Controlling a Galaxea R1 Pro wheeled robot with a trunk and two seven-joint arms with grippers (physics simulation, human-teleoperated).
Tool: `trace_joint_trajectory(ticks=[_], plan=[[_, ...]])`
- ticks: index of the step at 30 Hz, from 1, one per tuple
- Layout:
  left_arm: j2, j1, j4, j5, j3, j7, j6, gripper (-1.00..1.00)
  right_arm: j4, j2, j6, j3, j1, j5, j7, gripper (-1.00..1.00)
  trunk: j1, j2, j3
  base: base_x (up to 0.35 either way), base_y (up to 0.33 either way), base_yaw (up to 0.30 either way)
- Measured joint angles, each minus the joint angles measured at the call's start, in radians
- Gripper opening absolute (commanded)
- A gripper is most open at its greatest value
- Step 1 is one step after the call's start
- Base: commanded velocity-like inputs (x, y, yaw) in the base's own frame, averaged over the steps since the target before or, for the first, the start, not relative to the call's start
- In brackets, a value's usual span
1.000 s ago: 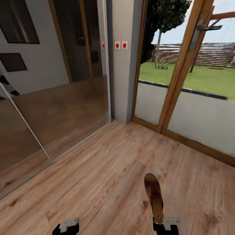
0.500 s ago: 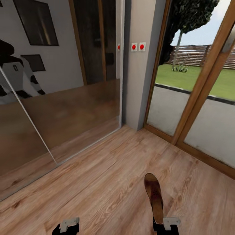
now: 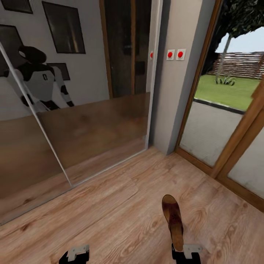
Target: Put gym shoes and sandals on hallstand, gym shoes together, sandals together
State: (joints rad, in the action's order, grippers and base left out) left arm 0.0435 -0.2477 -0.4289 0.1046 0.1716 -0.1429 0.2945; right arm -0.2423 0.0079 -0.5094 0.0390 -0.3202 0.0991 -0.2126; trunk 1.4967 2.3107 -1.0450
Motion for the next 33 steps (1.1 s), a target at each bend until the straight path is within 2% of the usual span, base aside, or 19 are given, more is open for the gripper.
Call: trace_joint_trajectory(ticks=[33], plan=[[0.0,0.0,0.0,-0.001,0.001,0.0,0.0,1.0,0.001,0.001,0.001,0.0,0.0,0.0,-0.001,-1.0,0.0,0.0,0.022,0.001,-0.001,0.272]])
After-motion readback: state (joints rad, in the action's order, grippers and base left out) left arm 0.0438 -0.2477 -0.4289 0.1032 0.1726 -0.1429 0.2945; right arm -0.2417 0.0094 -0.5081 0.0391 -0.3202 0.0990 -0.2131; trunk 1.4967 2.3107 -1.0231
